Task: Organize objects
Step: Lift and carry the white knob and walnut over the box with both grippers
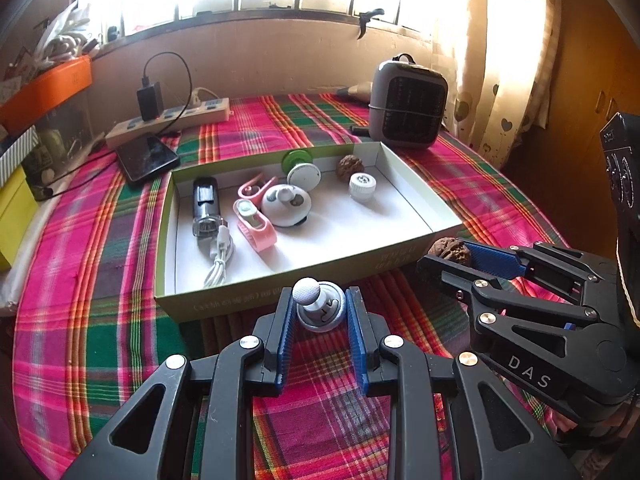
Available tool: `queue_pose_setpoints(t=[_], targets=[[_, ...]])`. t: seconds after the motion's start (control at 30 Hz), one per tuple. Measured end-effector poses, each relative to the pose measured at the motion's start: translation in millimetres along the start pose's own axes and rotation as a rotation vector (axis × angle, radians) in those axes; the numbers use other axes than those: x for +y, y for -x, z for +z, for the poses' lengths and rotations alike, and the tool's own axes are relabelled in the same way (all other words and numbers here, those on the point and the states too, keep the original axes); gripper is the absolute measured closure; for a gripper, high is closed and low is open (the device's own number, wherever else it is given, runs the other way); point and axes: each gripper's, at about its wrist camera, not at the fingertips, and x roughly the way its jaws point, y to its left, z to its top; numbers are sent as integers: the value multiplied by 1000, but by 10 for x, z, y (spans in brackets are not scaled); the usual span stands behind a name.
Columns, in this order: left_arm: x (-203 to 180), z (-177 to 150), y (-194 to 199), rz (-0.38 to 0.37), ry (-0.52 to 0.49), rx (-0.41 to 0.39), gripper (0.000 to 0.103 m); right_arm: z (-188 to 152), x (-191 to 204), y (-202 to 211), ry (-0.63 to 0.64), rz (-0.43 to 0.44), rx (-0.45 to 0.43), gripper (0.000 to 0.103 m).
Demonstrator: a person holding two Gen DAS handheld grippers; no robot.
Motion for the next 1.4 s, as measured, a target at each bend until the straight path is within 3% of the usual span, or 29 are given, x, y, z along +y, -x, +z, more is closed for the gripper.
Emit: queue_pose_setpoints(t=[0.67,1.4], targets=[[-7,326,-83,6,-13,-20,80,248,-156,-3,-14,-17,-25,70],[19,538,-544,-1,-13,23,80,556,-407,-393,-33,-2,-8,70]])
